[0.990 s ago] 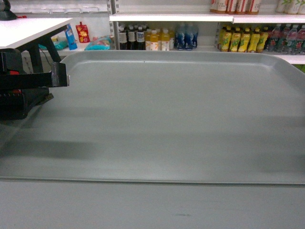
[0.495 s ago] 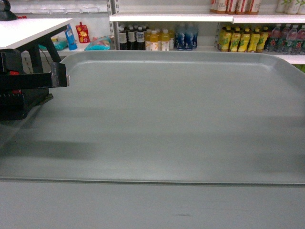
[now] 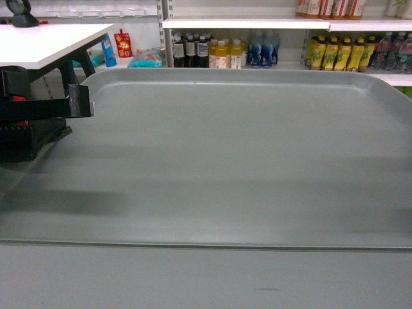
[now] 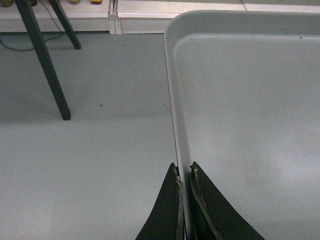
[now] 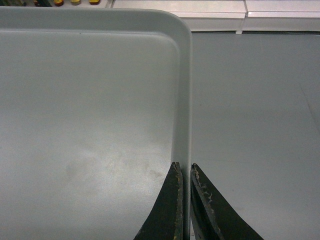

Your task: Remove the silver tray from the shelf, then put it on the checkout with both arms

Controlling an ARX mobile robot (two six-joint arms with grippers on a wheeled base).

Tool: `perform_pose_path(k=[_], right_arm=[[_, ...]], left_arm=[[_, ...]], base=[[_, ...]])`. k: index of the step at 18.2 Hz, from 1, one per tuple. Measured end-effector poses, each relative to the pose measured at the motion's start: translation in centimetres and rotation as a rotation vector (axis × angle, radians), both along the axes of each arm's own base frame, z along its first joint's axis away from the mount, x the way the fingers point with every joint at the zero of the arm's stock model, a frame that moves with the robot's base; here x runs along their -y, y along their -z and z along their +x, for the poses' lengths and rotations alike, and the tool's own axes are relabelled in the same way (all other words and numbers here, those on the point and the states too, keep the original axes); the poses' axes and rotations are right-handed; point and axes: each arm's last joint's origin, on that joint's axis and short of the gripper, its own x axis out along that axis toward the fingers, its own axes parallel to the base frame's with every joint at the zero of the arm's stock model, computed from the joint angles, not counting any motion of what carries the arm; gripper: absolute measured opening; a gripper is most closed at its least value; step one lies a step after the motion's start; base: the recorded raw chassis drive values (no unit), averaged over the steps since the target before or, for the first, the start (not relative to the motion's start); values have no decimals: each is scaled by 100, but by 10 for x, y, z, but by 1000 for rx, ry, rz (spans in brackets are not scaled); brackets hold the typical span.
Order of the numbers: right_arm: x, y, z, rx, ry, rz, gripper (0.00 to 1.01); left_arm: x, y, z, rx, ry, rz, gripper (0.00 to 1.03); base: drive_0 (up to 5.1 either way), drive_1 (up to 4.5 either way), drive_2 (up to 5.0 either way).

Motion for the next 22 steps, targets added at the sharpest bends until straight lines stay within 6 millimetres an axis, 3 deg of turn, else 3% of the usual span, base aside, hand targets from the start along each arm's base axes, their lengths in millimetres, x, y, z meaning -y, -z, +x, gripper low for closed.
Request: perform_pose_path(k=[22], right_arm=[[0, 1, 0, -5, 0, -1, 2]], left_arm=[[0, 0, 0, -2, 0, 2, 3]], base=[[-483, 149, 340]])
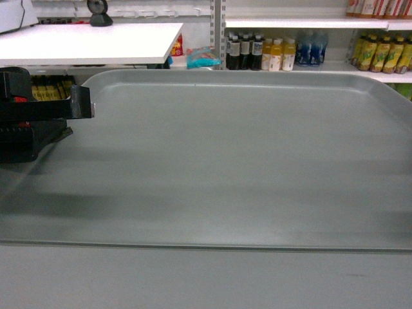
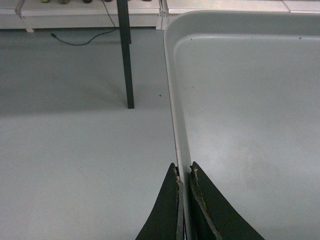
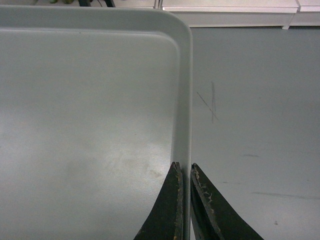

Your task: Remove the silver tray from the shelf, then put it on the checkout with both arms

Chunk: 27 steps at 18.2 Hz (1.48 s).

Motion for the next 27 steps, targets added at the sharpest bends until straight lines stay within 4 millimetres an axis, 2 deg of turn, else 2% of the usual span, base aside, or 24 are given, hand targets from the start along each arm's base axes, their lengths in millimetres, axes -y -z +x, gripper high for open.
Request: perform_pose_path(k=[27], right_arm=[[0, 0, 0, 3, 0, 1, 2]], left_arm=[[0, 0, 0, 3, 0, -1, 3]], base=[[-496, 234, 255]])
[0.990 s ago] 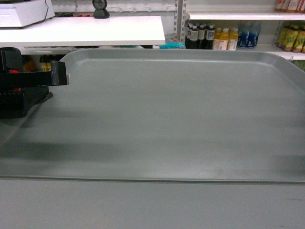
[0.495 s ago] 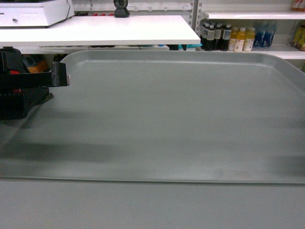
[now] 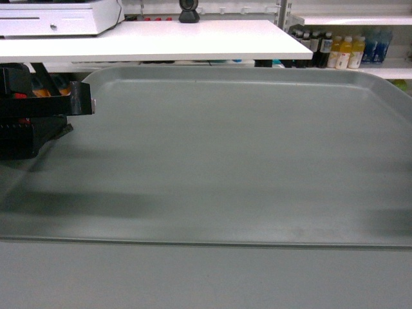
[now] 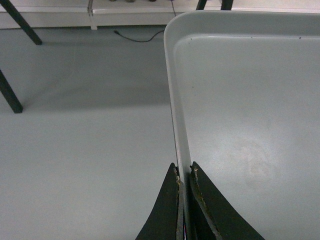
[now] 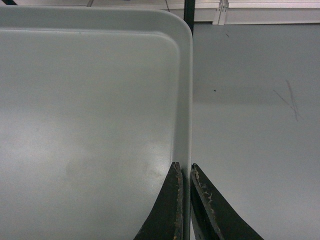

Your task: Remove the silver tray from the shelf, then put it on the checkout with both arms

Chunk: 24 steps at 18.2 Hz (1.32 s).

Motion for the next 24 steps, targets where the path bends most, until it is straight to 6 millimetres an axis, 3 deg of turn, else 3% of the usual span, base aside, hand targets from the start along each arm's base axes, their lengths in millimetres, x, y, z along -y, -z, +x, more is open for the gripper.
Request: perform_pose_path(k=[9, 21, 24], right_arm=[[0, 0, 0, 3, -1, 1, 2], [0, 0, 0, 1, -1, 1, 2], [0, -1, 0, 4, -1, 1, 2]], left_arm=[[0, 0, 0, 0, 0, 0, 3], [0, 0, 0, -1, -1, 1, 3], [0, 0, 0, 3, -1, 0, 3]], base=[[-490, 250, 250], [-6, -6, -6], [-6, 328, -340]])
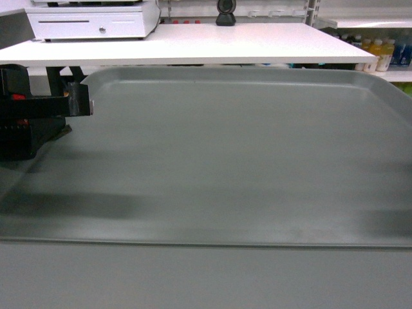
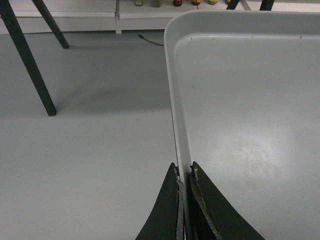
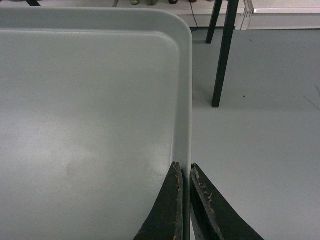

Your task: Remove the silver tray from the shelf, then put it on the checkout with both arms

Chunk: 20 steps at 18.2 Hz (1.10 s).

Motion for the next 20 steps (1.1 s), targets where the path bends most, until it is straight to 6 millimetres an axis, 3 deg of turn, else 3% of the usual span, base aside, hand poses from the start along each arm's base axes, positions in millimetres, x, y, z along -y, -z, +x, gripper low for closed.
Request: perform_pose_path(k=[20], right_arm=[[0, 1, 0, -3, 0, -1, 2]], left_arm=[[0, 1, 0, -5, 0, 2, 3]], base=[[4, 364, -357]])
